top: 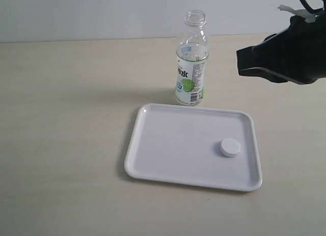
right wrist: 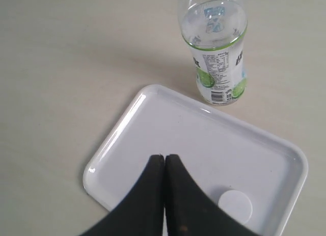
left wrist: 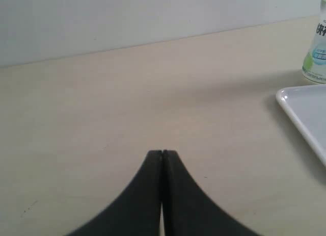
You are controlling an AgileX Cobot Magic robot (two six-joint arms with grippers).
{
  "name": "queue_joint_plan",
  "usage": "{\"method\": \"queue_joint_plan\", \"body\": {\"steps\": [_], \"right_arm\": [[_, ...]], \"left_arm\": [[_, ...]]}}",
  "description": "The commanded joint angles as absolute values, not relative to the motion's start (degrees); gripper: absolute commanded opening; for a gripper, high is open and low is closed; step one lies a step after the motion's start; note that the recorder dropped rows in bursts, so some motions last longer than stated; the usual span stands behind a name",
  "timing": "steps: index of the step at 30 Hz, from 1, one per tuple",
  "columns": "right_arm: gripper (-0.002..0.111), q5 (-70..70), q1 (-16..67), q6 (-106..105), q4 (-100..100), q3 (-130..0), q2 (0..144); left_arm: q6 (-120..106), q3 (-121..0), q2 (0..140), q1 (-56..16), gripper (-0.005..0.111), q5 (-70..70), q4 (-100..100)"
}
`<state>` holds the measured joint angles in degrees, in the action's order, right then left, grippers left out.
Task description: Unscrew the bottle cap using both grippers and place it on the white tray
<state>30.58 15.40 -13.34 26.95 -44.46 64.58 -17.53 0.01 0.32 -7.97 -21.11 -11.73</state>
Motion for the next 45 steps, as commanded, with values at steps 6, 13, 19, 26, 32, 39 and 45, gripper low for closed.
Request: {"method": "queue_joint_plan", "body": {"steps": [6, 13, 19, 26, 32, 39, 45], "right_arm": [[0.000, 29.8, 15.4, -13.4, 26.9, -44.4, 64.2], [0.000, 27.7, 15.4, -20.6, 23.8, -44.4, 64.2], [0.000, 24.5, 15.4, -22.1, 22.9, -41.6, 57.9], [0.000, 16.3, 10.0, -22.9, 22.9, -27.8, 33.7], [0.000, 14.4, 2.6, -26.5, 21.6, -17.4, 15.0], [0.000, 14.6, -1.0, -28.4, 21.4, -10.4, 3.8], [0.000, 14.8, -3.3, -28.4, 20.8, -5.0, 0.0]], "left_arm": [[-17.6, 0.0, 0.0, -7.8, 0.000, -21.3, -12.2], [-17.6, 0.0, 0.0, -7.8, 0.000, -21.3, -12.2], [-17.6, 0.0, 0.0, -7.8, 0.000, -21.3, -12.2], [-17.6, 0.0, 0.0, -7.8, 0.000, -21.3, -12.2], [-17.6, 0.0, 0.0, -7.8, 0.000, -21.3, -12.2], [-17.6, 0.0, 0.0, -7.8, 0.000, -21.3, -12.2], [-17.6, 0.0, 0.0, -7.8, 0.000, -21.3, -12.2]]}}
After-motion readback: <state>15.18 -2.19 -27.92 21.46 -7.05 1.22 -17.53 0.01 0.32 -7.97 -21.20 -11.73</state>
